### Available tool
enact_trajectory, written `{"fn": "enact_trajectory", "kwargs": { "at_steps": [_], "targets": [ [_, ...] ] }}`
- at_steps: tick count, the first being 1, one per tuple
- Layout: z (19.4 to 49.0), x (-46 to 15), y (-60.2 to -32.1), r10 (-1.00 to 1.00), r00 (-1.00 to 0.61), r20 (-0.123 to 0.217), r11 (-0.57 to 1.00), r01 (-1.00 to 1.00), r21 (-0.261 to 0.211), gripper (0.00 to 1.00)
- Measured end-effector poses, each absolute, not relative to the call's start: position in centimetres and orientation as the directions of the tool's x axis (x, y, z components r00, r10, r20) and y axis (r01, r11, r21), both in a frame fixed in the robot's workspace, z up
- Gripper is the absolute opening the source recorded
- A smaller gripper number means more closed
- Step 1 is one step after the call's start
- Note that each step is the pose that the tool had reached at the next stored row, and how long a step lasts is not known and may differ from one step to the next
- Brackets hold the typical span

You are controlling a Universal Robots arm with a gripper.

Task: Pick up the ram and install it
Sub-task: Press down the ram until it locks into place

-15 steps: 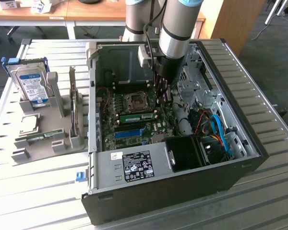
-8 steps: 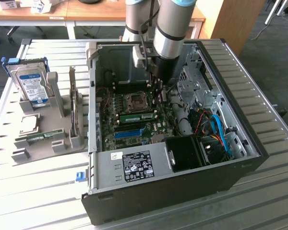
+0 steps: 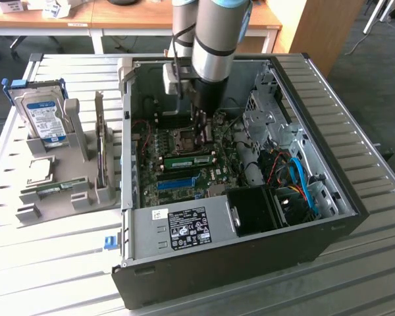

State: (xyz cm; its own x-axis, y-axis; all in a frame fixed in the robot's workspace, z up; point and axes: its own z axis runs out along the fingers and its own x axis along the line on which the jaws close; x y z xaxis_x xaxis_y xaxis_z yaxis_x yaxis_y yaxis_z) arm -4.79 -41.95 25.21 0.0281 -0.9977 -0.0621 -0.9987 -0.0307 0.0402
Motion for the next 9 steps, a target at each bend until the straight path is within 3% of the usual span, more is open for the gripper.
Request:
{"fn": "enact_trajectory", "kwargs": {
  "at_steps": [9],
  "targets": [
    [25.2, -6.8, -42.0, -0.998, 0.027, -0.062, -0.029, -0.999, 0.04, 0.11]
  ]
}}
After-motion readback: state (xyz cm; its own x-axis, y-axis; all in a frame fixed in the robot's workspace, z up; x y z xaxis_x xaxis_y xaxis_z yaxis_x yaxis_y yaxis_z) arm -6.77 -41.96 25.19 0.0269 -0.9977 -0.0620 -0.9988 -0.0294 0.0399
